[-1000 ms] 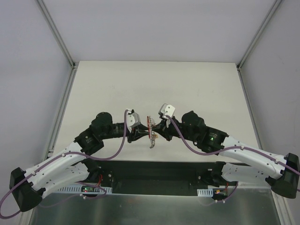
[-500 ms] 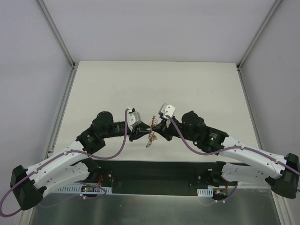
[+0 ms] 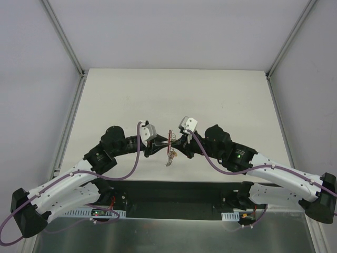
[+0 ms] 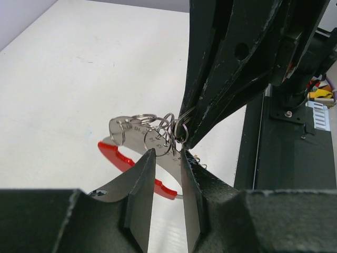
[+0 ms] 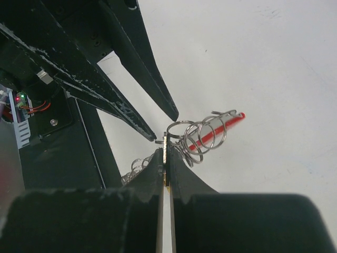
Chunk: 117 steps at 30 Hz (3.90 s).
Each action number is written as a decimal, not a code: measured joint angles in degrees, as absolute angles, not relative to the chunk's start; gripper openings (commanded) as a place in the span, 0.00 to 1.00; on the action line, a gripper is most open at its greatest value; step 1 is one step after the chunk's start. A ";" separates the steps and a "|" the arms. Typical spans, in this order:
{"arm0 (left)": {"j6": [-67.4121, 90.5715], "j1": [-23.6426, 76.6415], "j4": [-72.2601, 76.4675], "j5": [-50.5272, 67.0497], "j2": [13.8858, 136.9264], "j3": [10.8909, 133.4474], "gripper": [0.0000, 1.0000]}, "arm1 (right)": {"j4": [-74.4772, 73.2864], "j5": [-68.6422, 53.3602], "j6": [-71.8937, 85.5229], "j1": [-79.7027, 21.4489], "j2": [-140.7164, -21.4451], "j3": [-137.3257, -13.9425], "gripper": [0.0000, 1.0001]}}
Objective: Remove the keys from the keyring
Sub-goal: Adjust the key on the keyring.
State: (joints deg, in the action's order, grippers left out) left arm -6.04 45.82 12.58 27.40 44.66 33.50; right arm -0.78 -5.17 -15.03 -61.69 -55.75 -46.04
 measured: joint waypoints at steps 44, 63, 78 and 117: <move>-2.35 45.82 13.45 29.26 46.76 31.46 0.22 | -0.86 -5.15 -15.00 -61.69 -55.66 -46.04 0.01; -3.64 45.82 15.92 27.90 45.74 31.46 0.20 | -0.86 -5.17 -15.00 -61.69 -55.22 -46.04 0.01; -3.64 45.82 17.39 28.45 46.68 31.46 0.19 | -0.93 -5.19 -15.00 -61.69 -55.07 -46.04 0.01; -7.33 45.84 16.97 31.92 46.26 32.10 0.00 | -2.68 -4.27 -14.98 -61.67 -53.82 -46.04 0.01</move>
